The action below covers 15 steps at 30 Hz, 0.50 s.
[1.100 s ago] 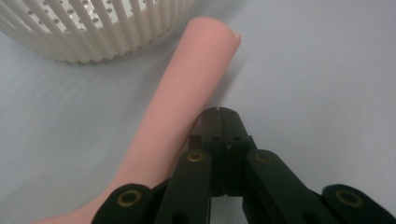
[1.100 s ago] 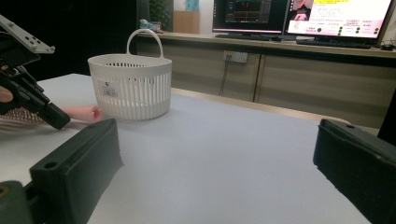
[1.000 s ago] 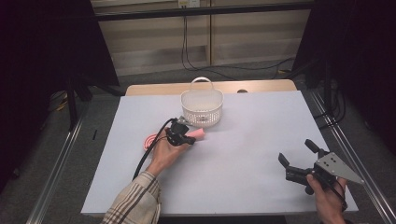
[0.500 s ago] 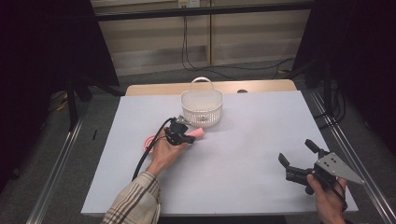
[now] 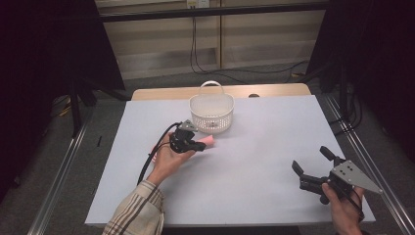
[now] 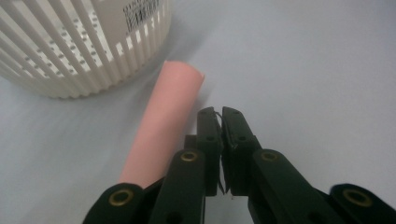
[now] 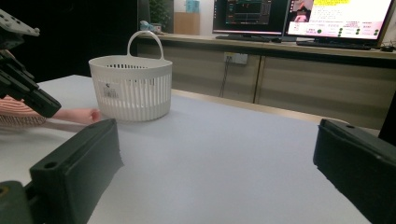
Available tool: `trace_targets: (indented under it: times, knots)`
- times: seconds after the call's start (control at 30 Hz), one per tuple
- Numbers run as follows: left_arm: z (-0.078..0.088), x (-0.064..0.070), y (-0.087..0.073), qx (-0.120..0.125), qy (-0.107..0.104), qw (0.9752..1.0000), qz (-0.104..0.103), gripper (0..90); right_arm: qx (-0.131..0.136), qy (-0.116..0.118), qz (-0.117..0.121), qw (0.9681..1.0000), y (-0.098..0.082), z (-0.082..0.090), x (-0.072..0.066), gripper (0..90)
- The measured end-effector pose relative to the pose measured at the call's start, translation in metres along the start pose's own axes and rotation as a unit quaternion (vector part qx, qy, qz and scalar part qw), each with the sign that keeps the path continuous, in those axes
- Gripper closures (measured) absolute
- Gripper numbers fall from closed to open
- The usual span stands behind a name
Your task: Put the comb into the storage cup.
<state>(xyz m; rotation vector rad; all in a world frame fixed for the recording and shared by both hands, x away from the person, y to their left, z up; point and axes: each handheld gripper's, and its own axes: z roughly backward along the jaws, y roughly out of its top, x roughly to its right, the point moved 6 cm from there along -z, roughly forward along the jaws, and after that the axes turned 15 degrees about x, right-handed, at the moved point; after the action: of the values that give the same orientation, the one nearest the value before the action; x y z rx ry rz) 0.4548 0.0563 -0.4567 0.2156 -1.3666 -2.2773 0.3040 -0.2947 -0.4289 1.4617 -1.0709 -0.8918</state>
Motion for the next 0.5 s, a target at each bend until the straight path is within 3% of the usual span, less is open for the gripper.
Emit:
trace_targets:
  times: [0.23, 0.37, 0.5]
  knots:
    - [0.019, -0.006, 0.007, 0.029, 0.001, 0.9996, -0.002, 79.1, 0.001, 0.0, 0.002, 1.0, 0.0, 0.0, 0.0, 0.2]
    - [0.028, -0.008, 0.009, 0.035, 0.01, 0.9992, -0.016, 69.2, 0.001, -0.001, 0.0, 1.0, 0.0, 0.0, 0.0, 0.2]
    - [0.033, -0.009, 0.011, 0.045, 0.016, 0.9987, -0.017, 60.3, 0.001, 0.0, 0.001, 1.0, 0.0, 0.0, 0.0, 0.2]
